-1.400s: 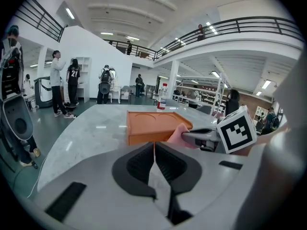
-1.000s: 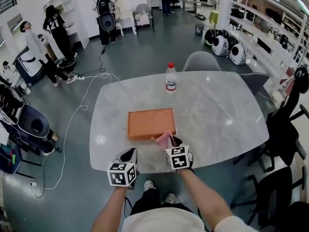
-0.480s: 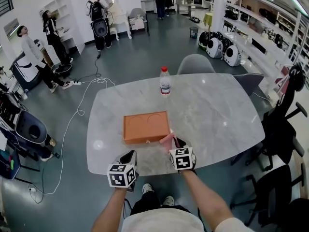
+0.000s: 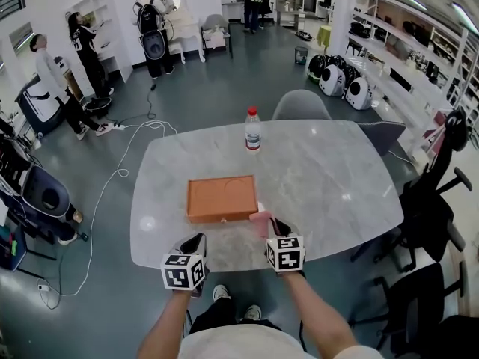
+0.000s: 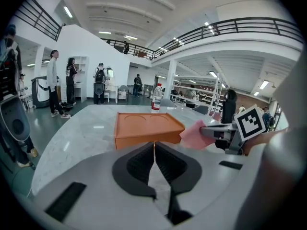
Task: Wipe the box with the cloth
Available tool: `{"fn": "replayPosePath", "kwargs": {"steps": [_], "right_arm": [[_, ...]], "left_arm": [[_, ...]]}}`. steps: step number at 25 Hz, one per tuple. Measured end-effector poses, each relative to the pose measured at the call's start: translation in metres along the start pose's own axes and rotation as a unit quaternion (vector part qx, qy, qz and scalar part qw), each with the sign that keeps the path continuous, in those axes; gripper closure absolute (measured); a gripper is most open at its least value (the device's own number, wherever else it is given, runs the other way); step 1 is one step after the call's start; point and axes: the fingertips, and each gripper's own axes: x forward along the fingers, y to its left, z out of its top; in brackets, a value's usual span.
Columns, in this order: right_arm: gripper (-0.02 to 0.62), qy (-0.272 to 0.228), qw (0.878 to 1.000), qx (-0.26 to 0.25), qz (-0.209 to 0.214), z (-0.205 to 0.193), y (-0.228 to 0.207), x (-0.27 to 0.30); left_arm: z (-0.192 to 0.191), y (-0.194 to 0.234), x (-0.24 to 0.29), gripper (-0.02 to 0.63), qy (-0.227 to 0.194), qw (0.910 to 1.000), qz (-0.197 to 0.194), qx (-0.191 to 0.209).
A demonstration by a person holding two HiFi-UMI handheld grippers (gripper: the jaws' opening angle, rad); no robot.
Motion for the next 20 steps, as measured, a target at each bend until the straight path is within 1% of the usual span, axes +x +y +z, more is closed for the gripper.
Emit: {"fn": "replayPosePath", "kwargs": {"steps": [6,10,14,20], "right_arm": [[0.577,-0.013,1.0,0.007,0.007,0.013,-0.003,-0.018],[0.577,-0.031,0.999,0.01,0.012,0.032,-0.003,-0.031],[0.577,-0.054,0.998,0.001,0.016,0.053,0.001,-0.042],[0.577,-0.087,0.996,-0.007,0.016,0.084,0.011,-0.059]], "left_arm": [[0.01,0.0,-0.01,0.59,-0.009,0.9999,0.011,-0.002],[0.022,0.001,-0.019,0.591,-0.019,0.9997,0.018,-0.001],[0.032,0.002,-0.025,0.591,-0.028,0.9992,0.025,0.012],[0.055,0.006,-0.033,0.591,-0.051,0.9982,0.02,0.024]]}}
